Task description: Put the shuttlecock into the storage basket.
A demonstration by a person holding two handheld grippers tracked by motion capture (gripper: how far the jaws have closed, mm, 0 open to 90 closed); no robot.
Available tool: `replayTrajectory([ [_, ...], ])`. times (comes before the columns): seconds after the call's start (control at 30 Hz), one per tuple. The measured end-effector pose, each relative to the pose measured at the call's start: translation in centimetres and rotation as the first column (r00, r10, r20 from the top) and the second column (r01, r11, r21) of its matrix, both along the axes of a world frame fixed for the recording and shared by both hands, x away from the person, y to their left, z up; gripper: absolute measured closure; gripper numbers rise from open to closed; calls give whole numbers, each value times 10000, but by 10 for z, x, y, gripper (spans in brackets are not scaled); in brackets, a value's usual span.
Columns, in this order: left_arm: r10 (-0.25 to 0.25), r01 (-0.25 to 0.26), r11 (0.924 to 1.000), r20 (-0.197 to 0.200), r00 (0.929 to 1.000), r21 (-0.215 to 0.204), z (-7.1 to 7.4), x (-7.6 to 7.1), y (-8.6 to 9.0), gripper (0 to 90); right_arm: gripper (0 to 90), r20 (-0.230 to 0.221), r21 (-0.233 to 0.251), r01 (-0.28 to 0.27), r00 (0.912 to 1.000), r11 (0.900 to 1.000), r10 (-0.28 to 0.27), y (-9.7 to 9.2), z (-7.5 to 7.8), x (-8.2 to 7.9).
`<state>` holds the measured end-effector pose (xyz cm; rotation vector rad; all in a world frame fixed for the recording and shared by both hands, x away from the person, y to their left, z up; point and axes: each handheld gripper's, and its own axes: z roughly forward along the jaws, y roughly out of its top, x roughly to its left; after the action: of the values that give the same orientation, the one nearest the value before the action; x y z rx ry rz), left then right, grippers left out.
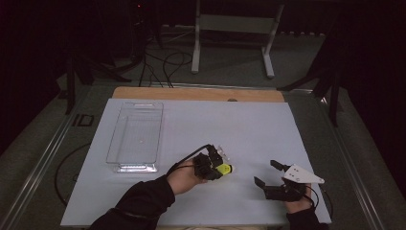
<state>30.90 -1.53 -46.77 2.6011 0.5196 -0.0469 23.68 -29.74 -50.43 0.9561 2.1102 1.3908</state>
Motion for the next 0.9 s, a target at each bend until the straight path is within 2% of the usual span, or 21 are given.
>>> replayTrajectory([
  [0.03, -35, 35, 10000, -97, 9999, 12, 2, 0, 1, 900, 110, -19, 1, 1, 10000, 10000, -1, 0, 0, 0],
  [0.13, -33, 34, 9999, -45, 10000, 161, 8, 2, 6, 900, 110, -19, 15, 12, 10000, 10000, -11, 0, 0, 0],
  [0.27, 111, -110, 9999, -130, 9999, 54, 15, 6, 15, 900, 110, -31, 13, 37, 10000, 10000, -37, 0, 0, 0],
  [0.53, 367, -370, 9992, 226, 9991, 153, 33, 14, 30, 900, 110, -65, -5, 27, 10000, 10000, -27, 0, -1, 0],
  [0.9, 985, -981, 9951, 564, 9935, -102, 55, 23, 54, 900, 110, -74, -39, 16, 10000, 10000, -16, 0, -1, 0],
])
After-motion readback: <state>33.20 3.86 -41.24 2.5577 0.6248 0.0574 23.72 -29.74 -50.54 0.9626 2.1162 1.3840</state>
